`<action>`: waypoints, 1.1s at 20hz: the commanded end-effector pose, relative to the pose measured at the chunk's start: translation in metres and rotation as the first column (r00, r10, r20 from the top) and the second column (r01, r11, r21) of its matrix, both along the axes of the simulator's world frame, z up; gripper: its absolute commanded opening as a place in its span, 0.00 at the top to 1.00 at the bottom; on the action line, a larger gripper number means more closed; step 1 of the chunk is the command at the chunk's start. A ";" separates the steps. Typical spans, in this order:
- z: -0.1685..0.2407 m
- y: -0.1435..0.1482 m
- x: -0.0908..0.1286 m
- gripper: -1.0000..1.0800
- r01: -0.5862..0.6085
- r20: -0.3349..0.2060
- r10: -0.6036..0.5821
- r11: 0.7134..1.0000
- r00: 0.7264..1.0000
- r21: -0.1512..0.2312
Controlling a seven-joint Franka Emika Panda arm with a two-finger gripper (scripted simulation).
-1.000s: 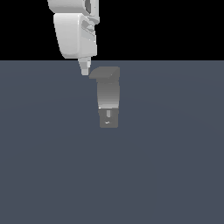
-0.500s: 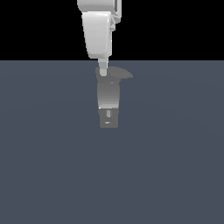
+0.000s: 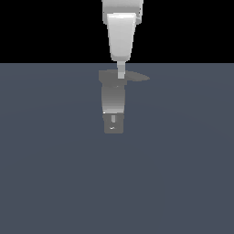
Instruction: Turn on the faucet by rotating a designated handle.
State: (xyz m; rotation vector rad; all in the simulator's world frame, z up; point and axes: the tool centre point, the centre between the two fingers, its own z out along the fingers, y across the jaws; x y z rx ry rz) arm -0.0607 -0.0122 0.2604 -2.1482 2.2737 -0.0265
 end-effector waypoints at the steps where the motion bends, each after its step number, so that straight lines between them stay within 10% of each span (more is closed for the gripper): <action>1: -0.003 -0.014 0.008 1.00 0.010 0.000 -0.010 1.000 1.000 0.001; 22: -0.011 -0.094 0.053 1.00 0.032 -0.020 -0.032 0.999 0.999 0.003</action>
